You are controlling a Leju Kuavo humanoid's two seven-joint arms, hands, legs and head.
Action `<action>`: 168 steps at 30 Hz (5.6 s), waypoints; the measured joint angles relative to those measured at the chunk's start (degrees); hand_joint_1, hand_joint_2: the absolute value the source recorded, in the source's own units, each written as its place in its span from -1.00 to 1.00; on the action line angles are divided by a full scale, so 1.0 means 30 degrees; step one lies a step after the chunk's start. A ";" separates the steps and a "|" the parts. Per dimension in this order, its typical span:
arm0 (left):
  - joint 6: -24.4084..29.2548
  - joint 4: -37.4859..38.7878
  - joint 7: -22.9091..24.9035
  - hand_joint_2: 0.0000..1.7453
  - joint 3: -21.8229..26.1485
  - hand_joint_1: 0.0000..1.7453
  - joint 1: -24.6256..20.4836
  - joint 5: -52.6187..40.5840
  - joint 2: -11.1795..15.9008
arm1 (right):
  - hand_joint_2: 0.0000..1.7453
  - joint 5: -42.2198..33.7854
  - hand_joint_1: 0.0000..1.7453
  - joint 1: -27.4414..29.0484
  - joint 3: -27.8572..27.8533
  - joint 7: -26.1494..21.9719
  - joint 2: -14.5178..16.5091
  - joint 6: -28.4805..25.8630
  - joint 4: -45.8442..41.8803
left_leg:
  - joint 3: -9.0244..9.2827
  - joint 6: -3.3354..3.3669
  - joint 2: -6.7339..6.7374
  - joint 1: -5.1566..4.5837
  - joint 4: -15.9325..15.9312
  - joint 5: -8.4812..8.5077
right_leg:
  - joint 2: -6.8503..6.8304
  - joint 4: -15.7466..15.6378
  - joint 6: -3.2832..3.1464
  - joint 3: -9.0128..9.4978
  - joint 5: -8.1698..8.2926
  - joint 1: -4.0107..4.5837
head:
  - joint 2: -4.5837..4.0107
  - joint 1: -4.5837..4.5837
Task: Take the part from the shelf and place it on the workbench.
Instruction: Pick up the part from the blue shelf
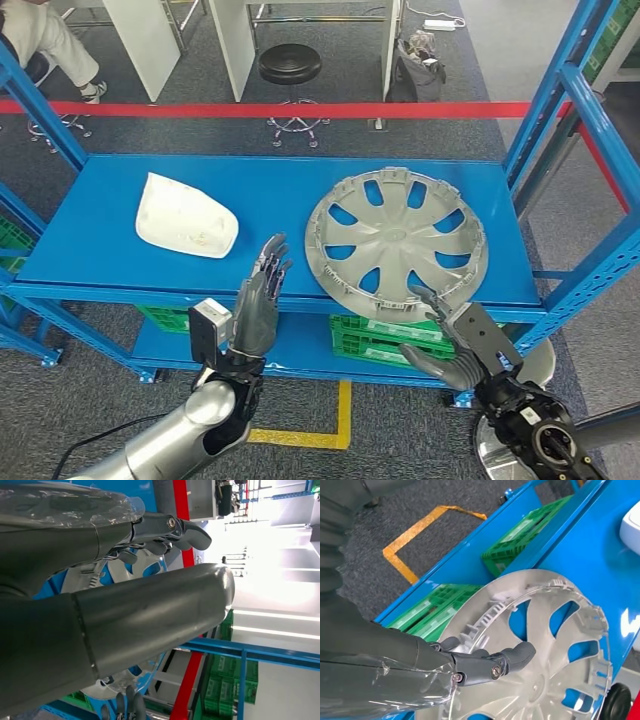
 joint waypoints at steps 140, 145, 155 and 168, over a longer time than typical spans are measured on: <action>0.0865 0.0160 0.0306 -1.00 0.0000 -1.00 0.0003 0.0197 0.0197 | 1.00 0.5014 -1.00 -0.5324 0.1791 0.4723 -0.1787 0.5186 0.6206 | -0.1013 -0.0003 -0.0657 0.0062 0.0409 0.0756 | 0.0375 0.0104 0.0126 0.0708 -0.0685 -0.0013 | 0.0000 -0.0135; 0.0842 0.0160 0.0281 -1.00 0.0000 -1.00 0.0003 0.0228 0.0197 | 1.00 0.5116 -1.00 -0.5525 0.2029 0.4668 -0.1738 0.5315 0.6528 | -0.1004 -0.0003 -0.0657 0.0061 0.0409 0.0756 | 0.0375 0.0102 0.0126 0.0717 -0.0685 -0.0013 | 0.0000 -0.0135; 0.0807 0.0160 0.0022 -1.00 0.0000 -1.00 -0.0137 0.0572 0.0197 | 1.00 0.7780 -1.00 -0.6188 0.3220 0.3888 -0.1530 0.6441 0.7187 | -0.0949 -0.0004 -0.0645 0.0062 0.0406 0.0755 | 0.0395 0.0100 0.0122 0.0758 -0.0683 -0.0010 | 0.0000 -0.0131; 0.0842 0.0160 -0.0044 -1.00 0.0000 -1.00 -0.0365 0.0827 0.0197 | 1.00 1.1722 -1.00 -0.6846 0.4828 0.3652 -0.1351 0.6483 0.7207 | -0.0883 -0.0008 -0.0613 0.0064 0.0401 0.0752 | 0.0426 0.0098 0.0114 0.0810 -0.0678 -0.0002 | 0.0000 -0.0131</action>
